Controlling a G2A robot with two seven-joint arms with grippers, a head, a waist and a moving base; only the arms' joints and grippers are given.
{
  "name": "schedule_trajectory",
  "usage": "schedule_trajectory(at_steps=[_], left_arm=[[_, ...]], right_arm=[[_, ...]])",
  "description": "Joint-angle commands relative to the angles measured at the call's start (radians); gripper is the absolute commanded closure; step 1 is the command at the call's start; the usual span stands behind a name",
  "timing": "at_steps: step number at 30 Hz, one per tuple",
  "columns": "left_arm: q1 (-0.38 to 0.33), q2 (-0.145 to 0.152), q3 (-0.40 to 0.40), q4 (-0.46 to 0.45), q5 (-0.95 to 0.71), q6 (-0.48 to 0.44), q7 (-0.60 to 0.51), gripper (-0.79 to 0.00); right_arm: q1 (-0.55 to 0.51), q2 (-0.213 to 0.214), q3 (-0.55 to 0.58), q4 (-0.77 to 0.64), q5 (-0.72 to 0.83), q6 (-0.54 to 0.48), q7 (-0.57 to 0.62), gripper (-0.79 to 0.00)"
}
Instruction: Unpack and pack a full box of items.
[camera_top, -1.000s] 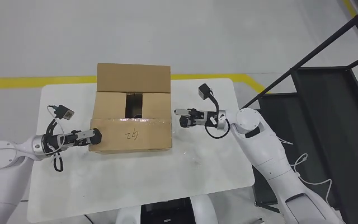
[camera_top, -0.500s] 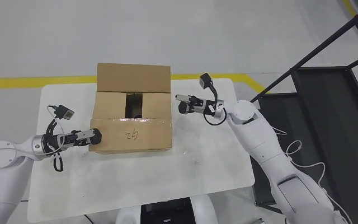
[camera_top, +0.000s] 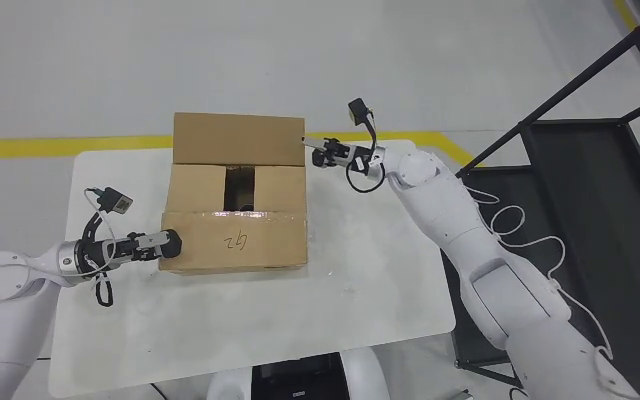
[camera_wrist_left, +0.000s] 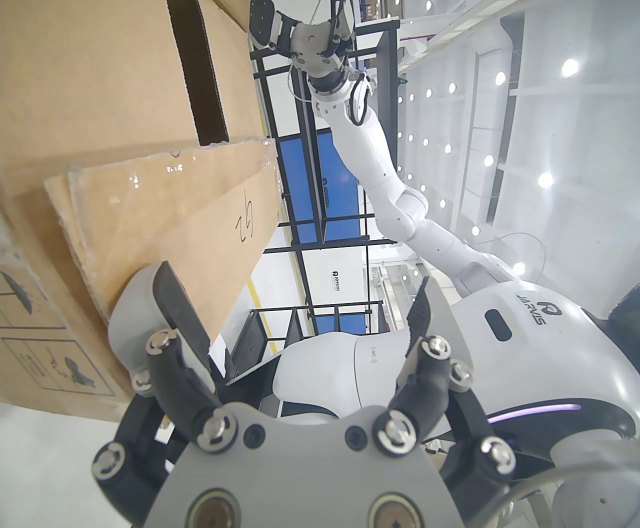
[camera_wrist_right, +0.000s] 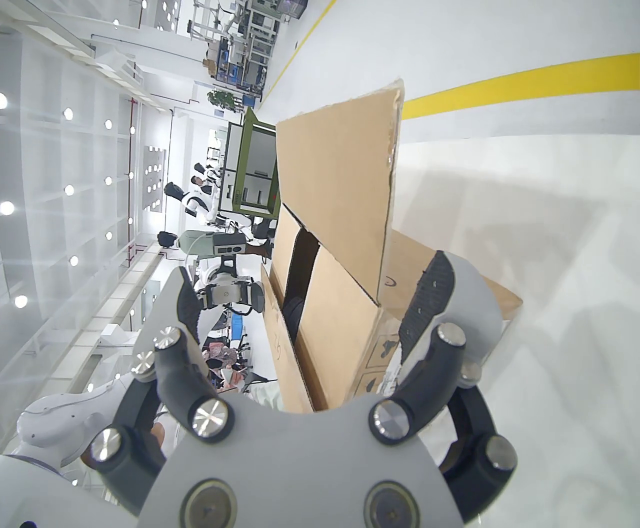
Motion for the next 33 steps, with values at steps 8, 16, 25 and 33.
schedule_trajectory(at_steps=[8,16,25,33], left_arm=[[0.000,0.000,0.000,0.000,0.000,0.000,0.000,-0.785],[0.000,0.000,0.000,0.000,0.000,0.000,0.000,-0.785],[0.000,0.000,0.000,0.000,0.000,0.000,0.000,-0.785],[0.000,0.000,0.000,0.000,0.000,0.000,0.000,-0.785]], right_arm=[[0.079,-0.078,-0.054,0.150,0.030,-0.057,-0.054,-0.785],[0.115,-0.119,-0.040,0.221,0.150,-0.118,0.057,-0.785],[0.116,-0.114,0.004,0.234,0.229,-0.200,0.217,-0.785],[0.057,-0.077,0.004,0.080,0.205,-0.122,0.295,-0.785]])
